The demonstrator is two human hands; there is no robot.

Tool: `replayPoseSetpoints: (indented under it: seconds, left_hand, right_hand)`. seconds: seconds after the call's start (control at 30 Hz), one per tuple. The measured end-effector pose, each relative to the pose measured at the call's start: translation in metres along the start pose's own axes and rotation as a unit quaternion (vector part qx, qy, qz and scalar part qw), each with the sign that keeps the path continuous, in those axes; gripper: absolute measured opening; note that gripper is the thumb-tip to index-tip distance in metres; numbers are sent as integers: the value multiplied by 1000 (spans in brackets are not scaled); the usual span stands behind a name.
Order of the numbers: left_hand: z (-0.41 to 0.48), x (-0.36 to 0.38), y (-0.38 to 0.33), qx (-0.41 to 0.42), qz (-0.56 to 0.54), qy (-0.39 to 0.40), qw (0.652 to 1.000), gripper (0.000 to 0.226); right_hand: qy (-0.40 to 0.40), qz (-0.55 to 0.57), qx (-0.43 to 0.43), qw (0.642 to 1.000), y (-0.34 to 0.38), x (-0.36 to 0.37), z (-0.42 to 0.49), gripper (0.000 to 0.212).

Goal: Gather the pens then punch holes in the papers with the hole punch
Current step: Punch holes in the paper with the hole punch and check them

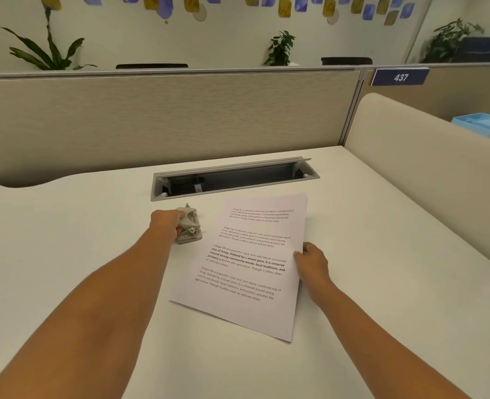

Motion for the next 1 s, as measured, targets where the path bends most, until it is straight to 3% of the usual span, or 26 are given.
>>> replayPoseSetpoints:
  seconds: [0.17, 0.3, 0.47, 0.6, 0.73, 1.0]
  left_hand:
    - [-2, -14, 2, 11, 55, -14, 998, 41]
    - [-13, -28, 1, -2, 70, -15, 997, 24]
    - [-39, -54, 9, -8, 12, -8, 1000, 17]
    - [-71, -67, 19, 27, -67, 47, 996, 2]
    - [-100, -83, 31, 66, -145, 63, 985, 15]
    - [-153, -116, 51, 120, -235, 18, 964, 38]
  right_hand:
    - [-10, -6, -7, 1000, 7, -1, -5, 24]
    - [-18, 7, -25, 999, 15, 0, -13, 23]
    - [-25, 10, -54, 998, 31, -3, -25, 23]
    - [-24, 30, -70, 997, 45, -7, -35, 24]
    - [-6, 76, -81, 994, 55, -6, -47, 25]
    - [27, 97, -113, 989, 80, 5, -78, 23]
Point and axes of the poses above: each hand's wrist, its own z-axis towards the middle knuckle, its own x-axis out of the palm, y = z × x, the point moved 5 cm from there along z, towards the middle knuckle, and after that the axes turned 11 degrees about y, right-handed, at the moved point
